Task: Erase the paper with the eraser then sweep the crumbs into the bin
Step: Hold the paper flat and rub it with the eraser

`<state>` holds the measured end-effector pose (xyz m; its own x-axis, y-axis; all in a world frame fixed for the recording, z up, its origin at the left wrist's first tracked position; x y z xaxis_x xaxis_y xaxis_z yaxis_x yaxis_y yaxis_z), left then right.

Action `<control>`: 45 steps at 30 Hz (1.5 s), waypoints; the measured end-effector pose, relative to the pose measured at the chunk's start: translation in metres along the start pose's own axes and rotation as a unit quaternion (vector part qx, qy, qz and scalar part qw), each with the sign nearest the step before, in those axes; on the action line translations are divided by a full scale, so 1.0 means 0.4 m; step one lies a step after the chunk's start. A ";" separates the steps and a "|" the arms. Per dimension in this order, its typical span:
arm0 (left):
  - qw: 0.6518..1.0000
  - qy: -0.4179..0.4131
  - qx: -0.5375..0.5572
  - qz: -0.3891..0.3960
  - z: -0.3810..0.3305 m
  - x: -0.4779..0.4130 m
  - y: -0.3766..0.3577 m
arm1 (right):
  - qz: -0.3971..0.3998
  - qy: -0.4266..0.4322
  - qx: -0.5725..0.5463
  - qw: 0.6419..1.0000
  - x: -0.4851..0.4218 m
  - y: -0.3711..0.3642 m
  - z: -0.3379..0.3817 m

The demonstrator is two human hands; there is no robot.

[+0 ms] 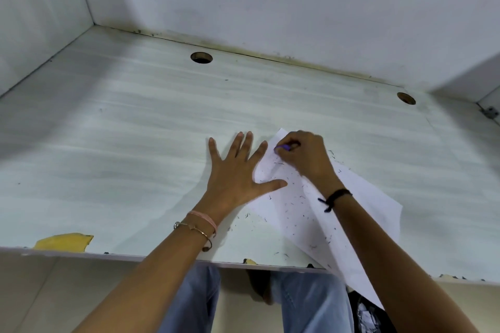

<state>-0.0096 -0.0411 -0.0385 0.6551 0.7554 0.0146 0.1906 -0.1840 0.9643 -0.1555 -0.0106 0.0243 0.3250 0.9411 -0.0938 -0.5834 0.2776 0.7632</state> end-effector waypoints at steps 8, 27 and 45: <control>1.000 -0.003 -0.009 -0.007 0.001 -0.003 0.002 | 0.047 0.028 0.017 0.998 0.029 -0.038 0.035; 1.000 -0.001 -0.008 -0.004 -0.001 -0.002 -0.001 | 0.074 0.031 0.028 0.996 0.021 -0.039 0.026; 1.000 0.002 0.004 -0.002 -0.001 0.005 0.006 | -0.046 -0.045 0.025 0.998 -0.094 0.077 -0.093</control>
<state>-0.0079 -0.0399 -0.0360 0.6521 0.7580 0.0123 0.1992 -0.1870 0.9620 -0.2132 -0.0302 0.0275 0.4428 0.8900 -0.1088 -0.5108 0.3501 0.7852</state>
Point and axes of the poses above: each hand's wrist, its own x-axis away from the middle knuckle, its own y-axis out of the back of the hand, z = x × y, the point moved 5 cm from there along -x, towards the middle knuckle, and after that the axes turned 4 degrees about z, right-handed, at the moved point
